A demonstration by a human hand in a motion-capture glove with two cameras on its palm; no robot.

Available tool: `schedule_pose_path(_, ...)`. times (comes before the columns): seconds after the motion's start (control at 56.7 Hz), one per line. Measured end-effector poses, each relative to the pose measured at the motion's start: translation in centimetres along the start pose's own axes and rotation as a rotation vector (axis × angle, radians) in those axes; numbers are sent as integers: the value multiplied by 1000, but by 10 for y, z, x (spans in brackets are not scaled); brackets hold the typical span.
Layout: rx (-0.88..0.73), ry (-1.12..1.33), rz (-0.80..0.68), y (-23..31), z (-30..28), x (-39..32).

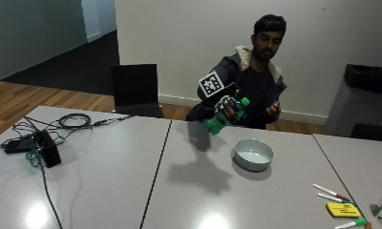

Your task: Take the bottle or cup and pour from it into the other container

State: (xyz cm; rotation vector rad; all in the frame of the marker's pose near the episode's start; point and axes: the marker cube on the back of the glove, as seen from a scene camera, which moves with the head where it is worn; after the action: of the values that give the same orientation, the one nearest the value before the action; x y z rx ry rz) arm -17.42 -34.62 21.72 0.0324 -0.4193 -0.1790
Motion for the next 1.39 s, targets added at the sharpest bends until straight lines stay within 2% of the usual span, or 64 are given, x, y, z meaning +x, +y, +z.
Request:
schedule_pose_path(0.071, 139, 58, 74, -24, 13, -17)
schedule_pose_path(0.088, 132, 75, 82, -25, 15, -22)
schedule_pose_path(0.176, -103, 163, 45, -9, 22, -46)
schedule_pose_path(0.229, -210, 218, -28, -4, 28, -56)
schedule_pose_path(0.618, -485, 493, -130, -3, 78, -76)
schedule_pose_path(0.918, -579, 631, -160, 2, 97, -82)
schedule_pose_path(1.394, -612, 920, -157, 17, 100, -96)
